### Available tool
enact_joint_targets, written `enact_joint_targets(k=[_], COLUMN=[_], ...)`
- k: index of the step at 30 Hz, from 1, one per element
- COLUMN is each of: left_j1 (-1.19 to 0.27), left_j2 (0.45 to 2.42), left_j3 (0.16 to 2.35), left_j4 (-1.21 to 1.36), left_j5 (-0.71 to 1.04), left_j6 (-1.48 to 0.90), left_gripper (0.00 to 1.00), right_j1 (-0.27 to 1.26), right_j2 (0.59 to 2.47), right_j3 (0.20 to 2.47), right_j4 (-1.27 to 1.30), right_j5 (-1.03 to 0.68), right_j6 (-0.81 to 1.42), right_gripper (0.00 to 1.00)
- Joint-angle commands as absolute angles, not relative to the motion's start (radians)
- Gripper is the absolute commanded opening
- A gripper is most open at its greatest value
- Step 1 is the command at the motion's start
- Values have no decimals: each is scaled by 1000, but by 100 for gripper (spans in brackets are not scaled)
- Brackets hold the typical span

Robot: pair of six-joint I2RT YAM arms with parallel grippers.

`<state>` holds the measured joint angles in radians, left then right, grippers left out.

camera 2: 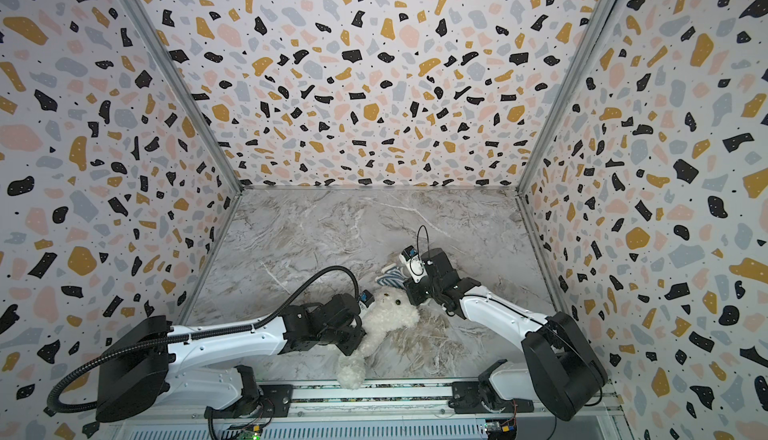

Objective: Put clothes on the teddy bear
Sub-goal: 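Pull the sweater opening over the bear's head with the right gripper while left holds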

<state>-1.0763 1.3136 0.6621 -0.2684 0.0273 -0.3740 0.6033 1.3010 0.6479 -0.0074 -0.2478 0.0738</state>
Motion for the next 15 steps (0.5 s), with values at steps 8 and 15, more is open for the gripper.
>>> enact_joint_targets(k=[8,15], left_j1=[-1076,-1052], left_j2=[1297,1249], left_j3=[661,597], left_j4=[-235,-186], left_j5=[-24,-58], left_j6=[-391,-454], left_gripper=[0,0], right_j1=[657,679], right_j2=[1220,1209], right_j3=[605,594], right_j4=[36,26], right_j5=[-283,-272], right_j6=[69,84], right_gripper=[0,0])
